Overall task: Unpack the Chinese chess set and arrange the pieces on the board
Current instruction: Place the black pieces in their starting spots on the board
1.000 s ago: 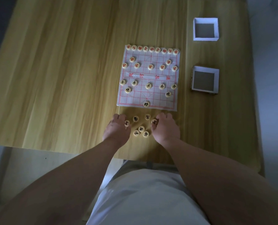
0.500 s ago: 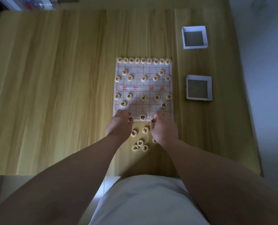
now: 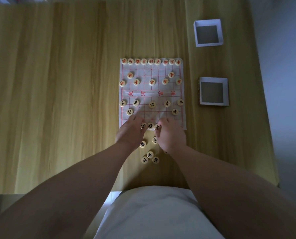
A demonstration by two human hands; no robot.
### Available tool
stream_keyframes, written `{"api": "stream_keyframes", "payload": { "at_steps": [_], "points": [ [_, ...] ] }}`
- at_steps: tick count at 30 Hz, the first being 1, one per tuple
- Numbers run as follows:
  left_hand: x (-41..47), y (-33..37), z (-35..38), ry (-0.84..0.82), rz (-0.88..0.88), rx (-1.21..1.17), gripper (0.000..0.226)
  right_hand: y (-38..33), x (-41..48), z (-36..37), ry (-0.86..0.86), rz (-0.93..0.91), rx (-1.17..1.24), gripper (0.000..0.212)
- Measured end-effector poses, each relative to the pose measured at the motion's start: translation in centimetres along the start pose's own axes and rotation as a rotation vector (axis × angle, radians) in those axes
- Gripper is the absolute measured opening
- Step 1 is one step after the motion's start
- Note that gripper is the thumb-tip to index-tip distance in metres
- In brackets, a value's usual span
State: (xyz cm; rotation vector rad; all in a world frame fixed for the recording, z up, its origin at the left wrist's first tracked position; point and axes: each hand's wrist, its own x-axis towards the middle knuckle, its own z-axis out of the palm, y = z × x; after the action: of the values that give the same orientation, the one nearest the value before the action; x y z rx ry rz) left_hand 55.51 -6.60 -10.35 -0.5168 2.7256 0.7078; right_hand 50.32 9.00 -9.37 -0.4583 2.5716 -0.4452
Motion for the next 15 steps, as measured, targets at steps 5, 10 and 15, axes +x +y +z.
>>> {"api": "stream_keyframes", "payload": {
  "at_steps": [5, 10, 15],
  "points": [
    [-0.5, -0.4, 0.3, 0.02, 0.001, -0.05, 0.023, 0.8, -0.7, -0.1, 0.048, 0.021, 0.045, 0.027],
    [-2.3, -0.7, 0.6, 0.033, -0.066, -0.065, 0.016, 2.3, -2.0, -0.4, 0.005, 0.136, 0.072, 0.026],
    [-4.6, -0.4, 1.7, 0.016, -0.144, -0.062, 0.022, 4.2, -4.3, -0.3, -0.092, 0.177, 0.13, 0.041]
  ]
}}
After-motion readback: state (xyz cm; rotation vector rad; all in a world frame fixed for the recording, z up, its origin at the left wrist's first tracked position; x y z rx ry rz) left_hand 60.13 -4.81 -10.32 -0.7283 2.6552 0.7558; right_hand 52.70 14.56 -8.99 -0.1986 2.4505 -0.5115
